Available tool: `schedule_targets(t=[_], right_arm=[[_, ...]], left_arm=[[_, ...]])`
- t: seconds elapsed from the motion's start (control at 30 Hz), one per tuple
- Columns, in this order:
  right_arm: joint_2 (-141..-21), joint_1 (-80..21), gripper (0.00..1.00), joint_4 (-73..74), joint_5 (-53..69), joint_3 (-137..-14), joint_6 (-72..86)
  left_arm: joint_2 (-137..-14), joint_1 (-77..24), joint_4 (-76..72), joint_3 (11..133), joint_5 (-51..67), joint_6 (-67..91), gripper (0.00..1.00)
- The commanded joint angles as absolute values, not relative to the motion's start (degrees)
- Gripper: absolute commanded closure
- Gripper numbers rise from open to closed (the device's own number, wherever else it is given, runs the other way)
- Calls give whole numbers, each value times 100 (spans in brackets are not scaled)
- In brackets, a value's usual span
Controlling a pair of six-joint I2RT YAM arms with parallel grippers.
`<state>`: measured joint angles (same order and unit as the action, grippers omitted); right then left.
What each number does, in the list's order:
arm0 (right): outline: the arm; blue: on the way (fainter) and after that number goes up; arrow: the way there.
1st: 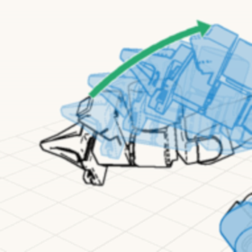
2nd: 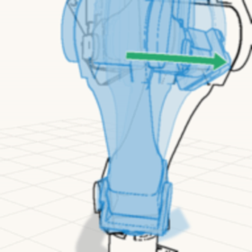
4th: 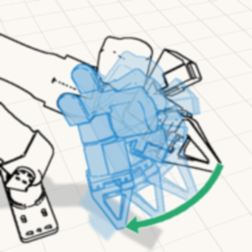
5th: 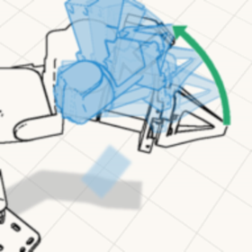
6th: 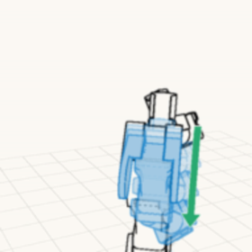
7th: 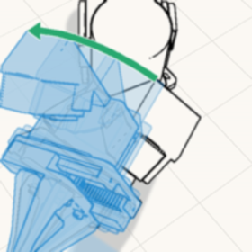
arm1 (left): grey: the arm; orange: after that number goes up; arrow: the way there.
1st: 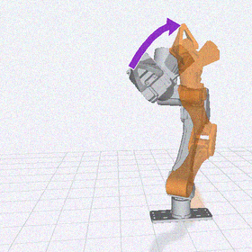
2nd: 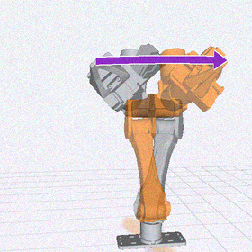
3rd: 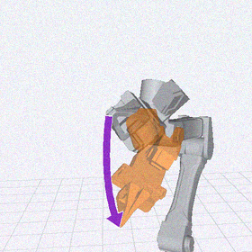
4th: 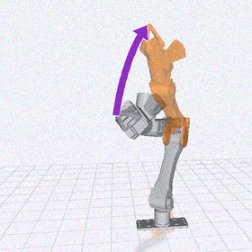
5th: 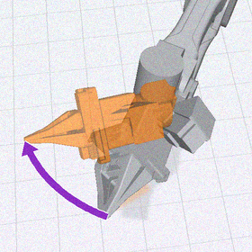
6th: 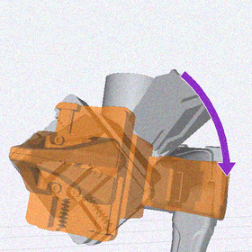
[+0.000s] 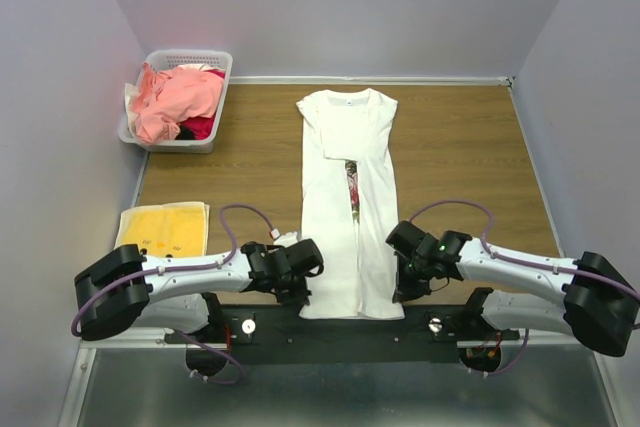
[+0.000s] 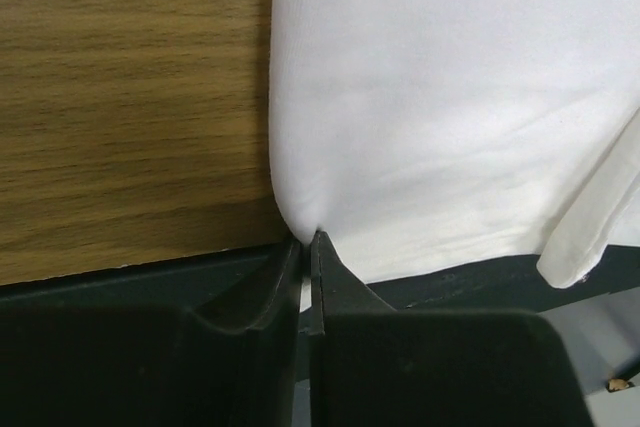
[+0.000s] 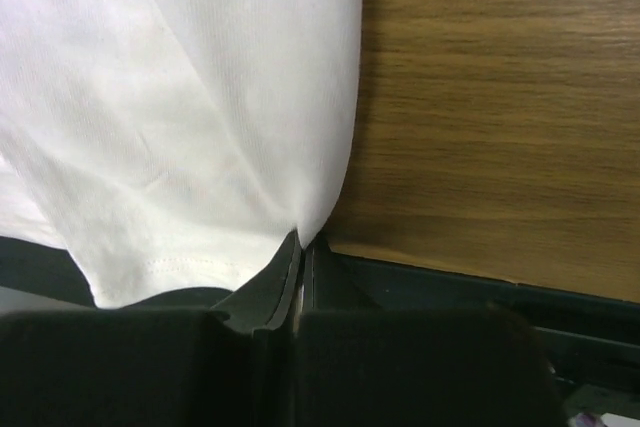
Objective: Fold and stack the t-shirts
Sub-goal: Fold the tshirt
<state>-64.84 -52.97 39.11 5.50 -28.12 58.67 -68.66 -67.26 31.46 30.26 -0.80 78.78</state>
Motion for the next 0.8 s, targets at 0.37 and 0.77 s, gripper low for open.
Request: schedule_targets(t=[0.37,0.77], right_arm=[[-6179,-5388,99,4403,238,-3313,5836],[-6503,-5388,99,4746,-1133,-4578,5485]], left_arm=[[-6390,-6750,3990,3489,-826,7980,100],[-6688,-6162,4227,4411,-1494,7550,100]])
